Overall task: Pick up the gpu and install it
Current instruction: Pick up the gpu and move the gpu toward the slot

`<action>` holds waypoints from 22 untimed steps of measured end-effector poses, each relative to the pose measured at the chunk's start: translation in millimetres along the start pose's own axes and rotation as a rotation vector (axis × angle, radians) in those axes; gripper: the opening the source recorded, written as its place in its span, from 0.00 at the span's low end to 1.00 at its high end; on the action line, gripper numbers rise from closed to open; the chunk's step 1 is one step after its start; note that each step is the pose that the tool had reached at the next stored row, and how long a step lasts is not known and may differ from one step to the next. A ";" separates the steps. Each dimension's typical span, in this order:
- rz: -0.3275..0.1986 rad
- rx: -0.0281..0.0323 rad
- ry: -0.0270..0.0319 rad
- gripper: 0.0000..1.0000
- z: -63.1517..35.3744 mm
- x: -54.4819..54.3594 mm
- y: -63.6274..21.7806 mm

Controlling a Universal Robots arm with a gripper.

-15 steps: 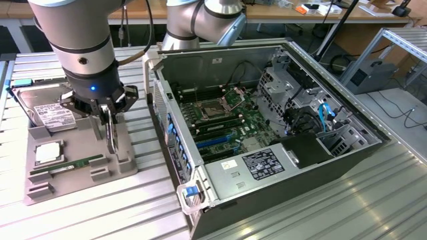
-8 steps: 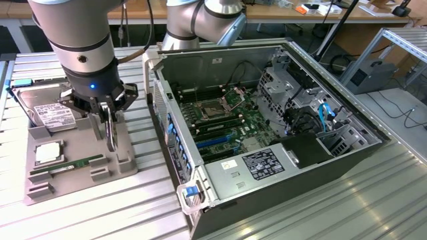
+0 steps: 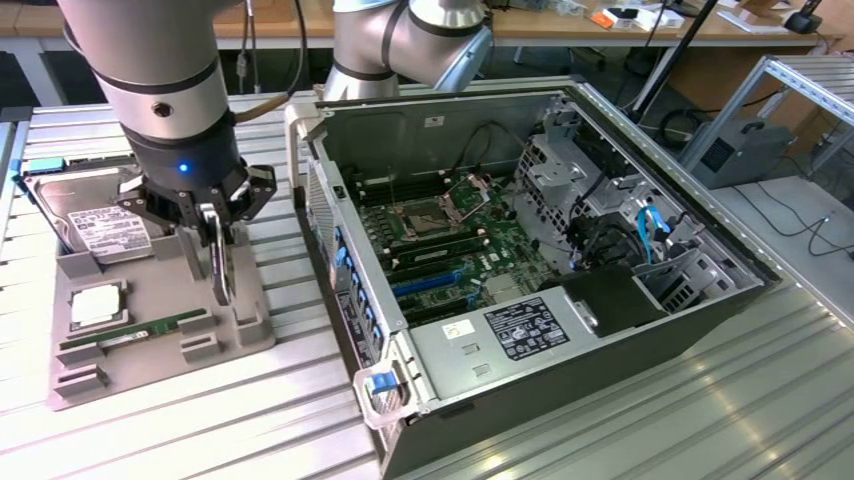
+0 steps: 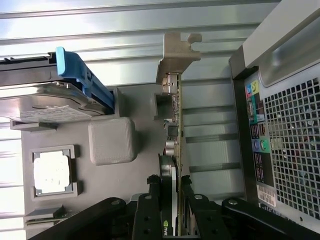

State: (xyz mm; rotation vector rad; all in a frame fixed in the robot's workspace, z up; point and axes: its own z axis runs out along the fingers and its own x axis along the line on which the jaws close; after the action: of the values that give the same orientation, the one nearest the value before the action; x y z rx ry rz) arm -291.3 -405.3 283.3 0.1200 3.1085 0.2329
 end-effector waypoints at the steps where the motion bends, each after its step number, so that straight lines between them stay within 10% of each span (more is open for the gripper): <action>1: 0.000 0.0031 -0.0002 0.27 -0.2 0.0 0.0; 12: -0.001 0.0372 -0.0027 0.27 -8.0 -0.1 1.2; 15: -0.002 0.0782 -0.0058 0.27 -9.0 -0.1 1.4; 17: -0.004 0.1413 -0.0107 0.27 -9.6 -0.1 1.5; 18: -0.004 0.1565 -0.0116 0.27 -9.9 -0.1 1.5; 20: -0.005 0.1779 -0.0134 0.27 -10.8 -0.1 1.6; 22: -0.005 0.1793 -0.0134 0.27 -13.7 -0.2 2.1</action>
State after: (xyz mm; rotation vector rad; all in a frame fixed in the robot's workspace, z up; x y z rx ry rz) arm -291.3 -405.3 297.1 0.1162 3.1102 -0.0471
